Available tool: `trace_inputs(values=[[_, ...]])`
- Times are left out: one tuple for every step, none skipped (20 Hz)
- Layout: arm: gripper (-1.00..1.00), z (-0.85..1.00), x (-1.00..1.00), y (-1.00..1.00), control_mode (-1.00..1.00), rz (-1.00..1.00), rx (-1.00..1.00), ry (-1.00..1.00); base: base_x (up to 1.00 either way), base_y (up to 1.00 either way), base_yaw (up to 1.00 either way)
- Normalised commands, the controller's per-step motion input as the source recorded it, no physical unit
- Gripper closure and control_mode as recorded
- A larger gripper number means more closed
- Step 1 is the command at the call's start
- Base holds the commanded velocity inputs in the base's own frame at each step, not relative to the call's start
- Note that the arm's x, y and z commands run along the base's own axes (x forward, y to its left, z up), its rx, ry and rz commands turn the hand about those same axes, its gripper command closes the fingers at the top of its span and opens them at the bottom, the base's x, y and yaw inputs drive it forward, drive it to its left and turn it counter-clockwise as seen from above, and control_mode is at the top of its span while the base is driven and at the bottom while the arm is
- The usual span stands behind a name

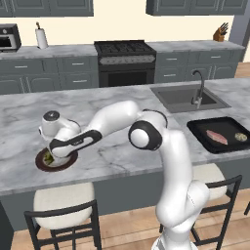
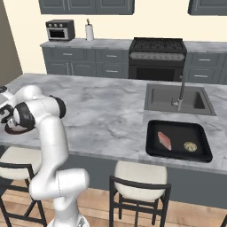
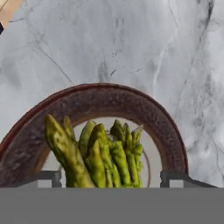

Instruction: Create a steak meal by picking up the steak and asparagus from the tray and placing them on the plate. Leave the dumpling on the tray.

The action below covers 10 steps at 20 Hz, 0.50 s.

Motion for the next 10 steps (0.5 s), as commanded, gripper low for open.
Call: trace_inputs(values=[[-1.00, 0.03, -0.34, -0.29, -1.00, 0.00, 0.00, -0.09, 0.00, 0.00, 0.00], [-1.00, 0.01, -0.16, -0.32, -1.00, -0.01, 0.00, -0.10, 0.00, 0.00, 0.00], [-1.00, 0.01, -0.10, -0.29, -1.00, -0.01, 0.00, -0.11, 0.00, 0.00, 0.00], [-1.00, 0.03, 0.00, -0.24, -1.00, -0.01, 0.00, -0.13, 0.00, 0.00, 0.00], [-1.00, 0.12, 0.00, -0.21, -1.00, 0.00, 0.00, -0.14, 0.00, 0.00, 0.00], [-1.00, 0.26, -0.01, -0.19, -1.00, 0.00, 0.00, -0.16, 0.00, 0.00, 0.00], [-1.00, 0.51, -0.04, -0.17, -1.00, 0.00, 0.00, -0.19, 0.00, 0.00, 0.00], [-1.00, 0.71, -0.06, -0.14, -1.00, 0.00, 0.00, -0.19, 0.00, 0.00, 0.00], [-1.00, 0.79, -0.09, -0.07, -1.00, 0.00, 0.00, -0.19, 0.00, 0.00, 0.00], [-1.00, 0.86, -0.14, -0.06, -1.00, 0.00, 0.00, -0.17, 0.00, 0.00, 0.00]])
